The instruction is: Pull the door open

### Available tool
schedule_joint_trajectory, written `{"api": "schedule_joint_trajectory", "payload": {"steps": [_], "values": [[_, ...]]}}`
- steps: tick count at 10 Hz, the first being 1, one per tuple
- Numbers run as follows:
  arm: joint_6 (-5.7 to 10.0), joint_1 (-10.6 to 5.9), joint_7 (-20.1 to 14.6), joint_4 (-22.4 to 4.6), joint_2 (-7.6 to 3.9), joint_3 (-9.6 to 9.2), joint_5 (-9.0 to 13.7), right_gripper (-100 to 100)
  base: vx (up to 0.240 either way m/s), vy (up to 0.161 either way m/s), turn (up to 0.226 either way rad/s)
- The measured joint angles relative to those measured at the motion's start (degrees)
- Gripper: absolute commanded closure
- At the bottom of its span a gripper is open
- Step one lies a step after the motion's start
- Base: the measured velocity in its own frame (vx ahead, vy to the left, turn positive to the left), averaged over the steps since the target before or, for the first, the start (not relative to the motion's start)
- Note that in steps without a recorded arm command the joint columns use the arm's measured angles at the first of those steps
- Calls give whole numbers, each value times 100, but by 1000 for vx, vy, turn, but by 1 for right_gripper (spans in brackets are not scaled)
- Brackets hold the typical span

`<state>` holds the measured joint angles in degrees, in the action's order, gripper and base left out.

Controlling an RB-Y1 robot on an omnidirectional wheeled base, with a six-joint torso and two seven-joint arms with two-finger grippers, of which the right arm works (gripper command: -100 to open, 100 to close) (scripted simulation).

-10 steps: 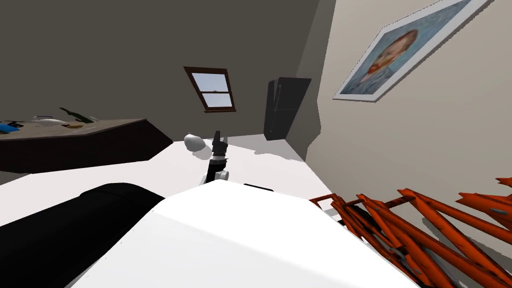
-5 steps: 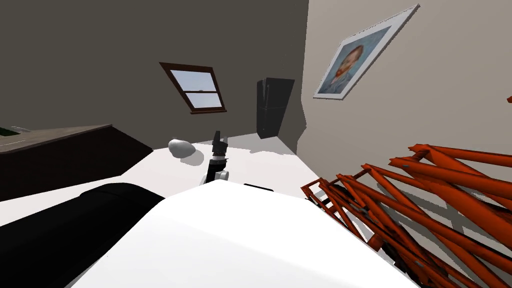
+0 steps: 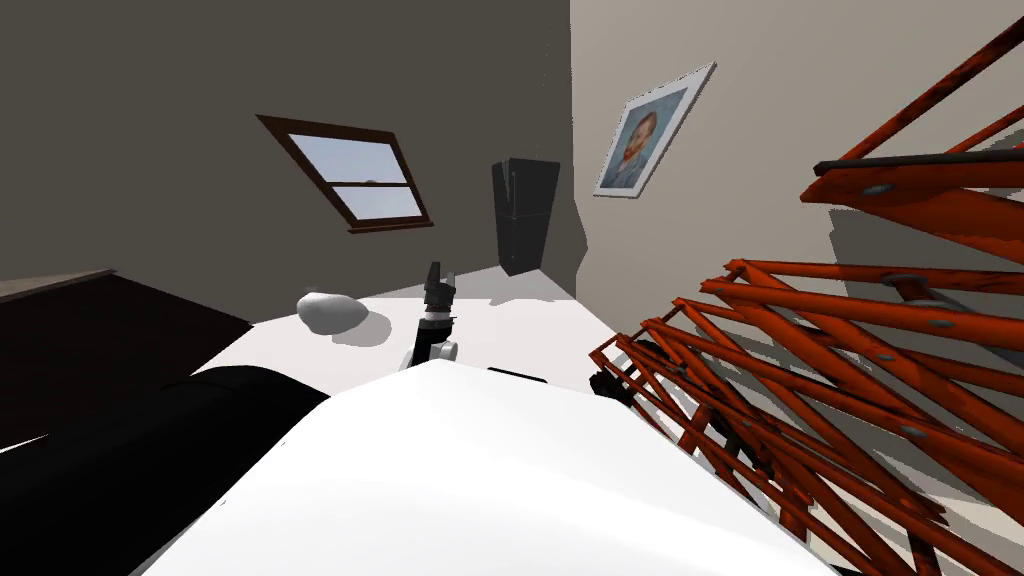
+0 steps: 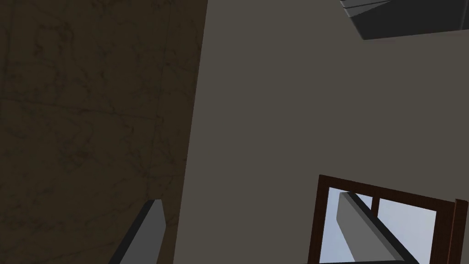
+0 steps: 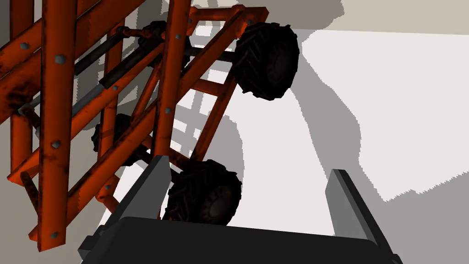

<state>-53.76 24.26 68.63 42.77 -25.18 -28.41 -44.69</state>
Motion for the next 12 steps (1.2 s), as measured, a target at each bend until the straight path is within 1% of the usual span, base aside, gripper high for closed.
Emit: {"api": "schedule_joint_trajectory", "payload": {"steps": [1,2,3,5,7,9,11,12], "values": [[-45,-10,26,-116,-23,-29,-50,-100,-129,29,-366],[-133,-2,121,-151,-57,-45,-68,-100,-111,14,-202],[-204,-12,193,-203,-63,-60,-88,-100,-96,8,-234],[-281,-51,234,-415,-71,-110,-171,-100,-98,24,-285],[-435,2,350,-454,-115,-149,-230,-100,-89,35,-207],[-514,-20,414,-594,-138,-182,-283,-100,-85,27,-282],[-624,-18,538,-659,-179,-205,-316,-100,-88,13,-156],[-663,-10,559,-698,-181,-221,-342,-100,-56,0,-131]]}}
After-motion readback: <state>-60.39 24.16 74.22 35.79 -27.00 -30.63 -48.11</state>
